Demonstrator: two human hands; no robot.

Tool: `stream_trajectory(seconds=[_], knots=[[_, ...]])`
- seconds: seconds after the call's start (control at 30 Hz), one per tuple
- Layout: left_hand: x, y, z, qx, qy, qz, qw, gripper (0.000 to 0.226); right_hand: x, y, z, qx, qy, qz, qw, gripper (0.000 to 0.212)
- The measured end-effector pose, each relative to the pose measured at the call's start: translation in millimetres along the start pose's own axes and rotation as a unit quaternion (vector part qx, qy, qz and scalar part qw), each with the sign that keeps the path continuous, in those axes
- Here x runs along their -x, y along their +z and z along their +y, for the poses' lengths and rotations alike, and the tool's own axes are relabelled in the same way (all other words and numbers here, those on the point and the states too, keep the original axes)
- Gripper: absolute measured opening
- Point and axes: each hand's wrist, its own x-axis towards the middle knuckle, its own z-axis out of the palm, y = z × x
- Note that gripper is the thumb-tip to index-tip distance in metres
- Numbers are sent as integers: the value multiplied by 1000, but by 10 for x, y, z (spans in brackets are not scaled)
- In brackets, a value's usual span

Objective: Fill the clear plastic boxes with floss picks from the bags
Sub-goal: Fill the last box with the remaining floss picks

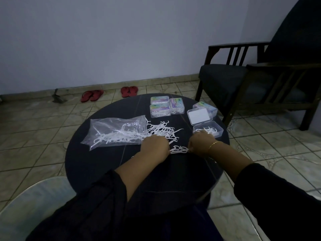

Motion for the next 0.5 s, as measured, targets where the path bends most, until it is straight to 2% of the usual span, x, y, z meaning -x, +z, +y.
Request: stream_trajectory(seconds=[0.1, 0.23, 0.33, 0.5], knots=[[-9, -55, 23, -9, 7, -13, 1000, 19, 3, 34, -13, -18, 5, -6, 1000, 41], [-14, -140, 19, -24, 41, -40, 998, 19, 32, 7, 39, 19, 1, -1, 1000, 42], [-39, -181, 23, -18, 45, -56, 997, 16, 21, -74, 175, 34, 7, 27, 999, 45], [-132, -204, 87, -10, 58, -53, 997, 16, 75, -341, 397, 45, -2, 92, 995, 30]])
